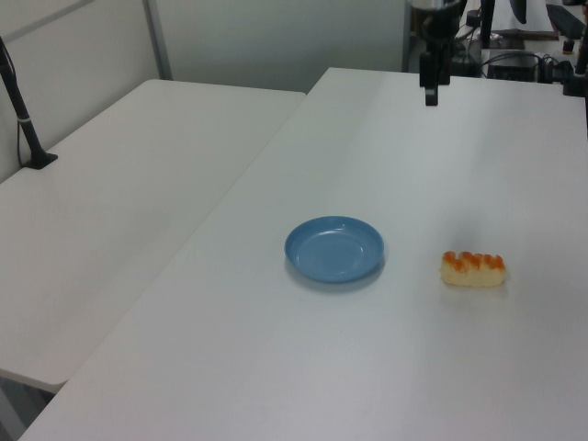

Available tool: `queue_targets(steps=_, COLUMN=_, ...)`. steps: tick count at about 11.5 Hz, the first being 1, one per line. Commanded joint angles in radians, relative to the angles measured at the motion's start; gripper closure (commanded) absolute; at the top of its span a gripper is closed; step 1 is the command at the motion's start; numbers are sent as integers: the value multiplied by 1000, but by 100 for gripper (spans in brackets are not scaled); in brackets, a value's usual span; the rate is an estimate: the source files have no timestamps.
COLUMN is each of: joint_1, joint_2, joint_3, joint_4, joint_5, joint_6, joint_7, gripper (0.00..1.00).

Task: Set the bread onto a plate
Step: 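Move the open gripper over the bread roll and lower onto it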

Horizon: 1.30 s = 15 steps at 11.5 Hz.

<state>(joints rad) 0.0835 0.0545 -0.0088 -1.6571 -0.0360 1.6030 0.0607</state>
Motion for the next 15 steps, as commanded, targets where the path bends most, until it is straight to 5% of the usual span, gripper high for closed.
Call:
queue_targets(steps=1, joint_1=133, joint_2=-21, joint_3=-46, joint_4=-107, joint_5=2, joint_6=20, joint_7=-13, gripper=0)
queue_targets(steps=7, joint_1=291, joint_2=-81, joint_3=-43, joint_4=-416, joint_5=1, joint_6=291, joint_7=-15, gripper=0)
queue_targets(steps=11, joint_1=309, joint_2=-76, joint_3=22, joint_4=-532, joint_5=1, joint_6=395, joint_7=-12, gripper=0)
queue_targets(steps=15, joint_1=341, joint_2=-53, joint_3=33, joint_4=-599, joint_5=1, joint_6=442, joint_7=-12, gripper=0)
